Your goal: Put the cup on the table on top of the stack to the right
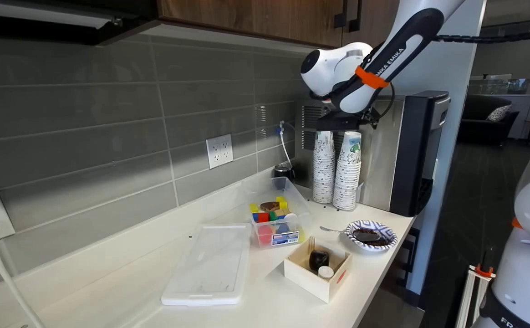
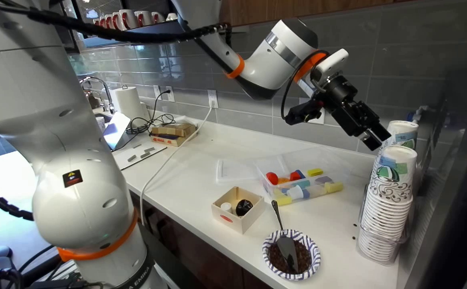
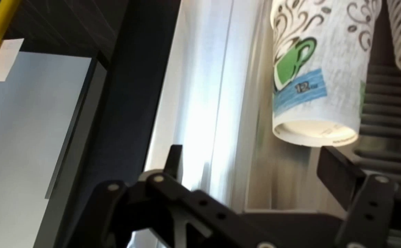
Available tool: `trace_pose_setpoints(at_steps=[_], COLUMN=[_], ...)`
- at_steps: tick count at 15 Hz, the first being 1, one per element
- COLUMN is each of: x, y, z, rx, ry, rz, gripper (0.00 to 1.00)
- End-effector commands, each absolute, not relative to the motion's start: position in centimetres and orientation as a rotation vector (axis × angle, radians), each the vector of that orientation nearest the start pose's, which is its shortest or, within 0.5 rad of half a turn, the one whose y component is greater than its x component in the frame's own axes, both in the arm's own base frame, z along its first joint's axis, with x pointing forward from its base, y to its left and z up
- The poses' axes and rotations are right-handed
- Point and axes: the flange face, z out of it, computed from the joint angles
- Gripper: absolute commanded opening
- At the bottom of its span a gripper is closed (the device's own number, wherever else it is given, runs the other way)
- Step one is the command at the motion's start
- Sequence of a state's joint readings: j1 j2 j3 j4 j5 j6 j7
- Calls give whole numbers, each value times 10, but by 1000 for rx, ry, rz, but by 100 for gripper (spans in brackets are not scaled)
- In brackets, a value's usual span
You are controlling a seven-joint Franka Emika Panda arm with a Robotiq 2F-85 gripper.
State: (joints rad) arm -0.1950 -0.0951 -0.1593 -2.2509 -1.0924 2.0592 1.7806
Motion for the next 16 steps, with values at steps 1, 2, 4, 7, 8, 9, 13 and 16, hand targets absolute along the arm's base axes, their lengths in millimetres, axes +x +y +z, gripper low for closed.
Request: trace_pose_setpoints(at_steps=[1,2,4,7,8,9,13,16], x=[452,450,449,447,446,447,444,441], y=[-215,-212,-208,-204,-203,-203,-203,-202], z=[433,434,437,436,434,431,422,418], rx=[1858,1908,2010,2157,2206,2249,2425,2558], ry=[-1591,-1576,-1539,-1454,-1414,-1375,-1211,-1073], rz=[507,460,374,244,206,163,-5,-112], gripper=[100,100,100,100,100,100,100,100])
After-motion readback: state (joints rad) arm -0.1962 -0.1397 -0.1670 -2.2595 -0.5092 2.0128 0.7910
